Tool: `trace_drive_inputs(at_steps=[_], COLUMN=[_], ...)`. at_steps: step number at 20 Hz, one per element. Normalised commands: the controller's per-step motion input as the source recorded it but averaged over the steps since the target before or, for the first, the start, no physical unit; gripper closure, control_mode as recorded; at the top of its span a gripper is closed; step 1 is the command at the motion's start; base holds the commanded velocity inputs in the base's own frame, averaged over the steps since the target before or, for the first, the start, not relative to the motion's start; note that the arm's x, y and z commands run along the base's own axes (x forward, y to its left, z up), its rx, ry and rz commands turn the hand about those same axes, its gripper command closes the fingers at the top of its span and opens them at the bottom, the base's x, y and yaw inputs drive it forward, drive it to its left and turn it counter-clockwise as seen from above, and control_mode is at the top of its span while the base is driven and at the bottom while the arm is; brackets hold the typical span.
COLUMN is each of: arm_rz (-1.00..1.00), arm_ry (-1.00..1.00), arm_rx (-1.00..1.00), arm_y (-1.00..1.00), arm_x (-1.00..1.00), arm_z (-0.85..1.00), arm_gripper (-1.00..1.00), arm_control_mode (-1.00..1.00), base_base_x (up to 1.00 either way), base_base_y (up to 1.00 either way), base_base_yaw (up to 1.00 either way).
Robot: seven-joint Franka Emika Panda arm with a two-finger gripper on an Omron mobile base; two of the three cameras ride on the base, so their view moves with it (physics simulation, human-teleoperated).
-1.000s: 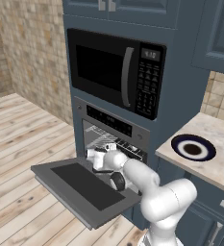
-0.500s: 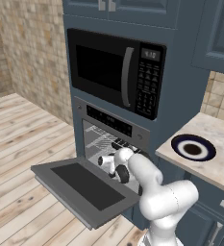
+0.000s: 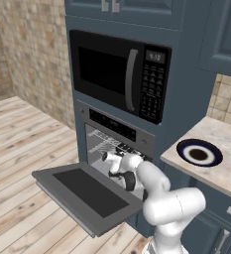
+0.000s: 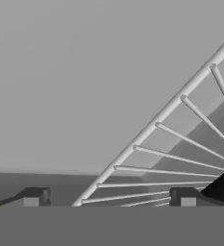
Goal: Take the baked cake out of the oven and place it on the plate for cooling. Then close the oven door.
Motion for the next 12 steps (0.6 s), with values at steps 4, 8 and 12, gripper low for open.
trace_drive_inputs(at_steps=[4,8,12], arm_rz=[0.14,0.26,0.31], arm_ry=[0.52,0.51,0.44], arm_rx=[0.19,0.18,0.11], arm_y=[0.08,0.28,0.56], arm_x=[-0.01,-0.44,-0.95], arm_z=[-0.76,-0.83,-1.00], arm_gripper=[-1.00,-1.00,-1.00], arm_control_mode=[-1.00,-1.00,-1.00], base_base_x=[0.00,0.00,0.00], base_base_y=[0.00,0.00,0.00], base_base_yaw=[0.00,0.00,0.00])
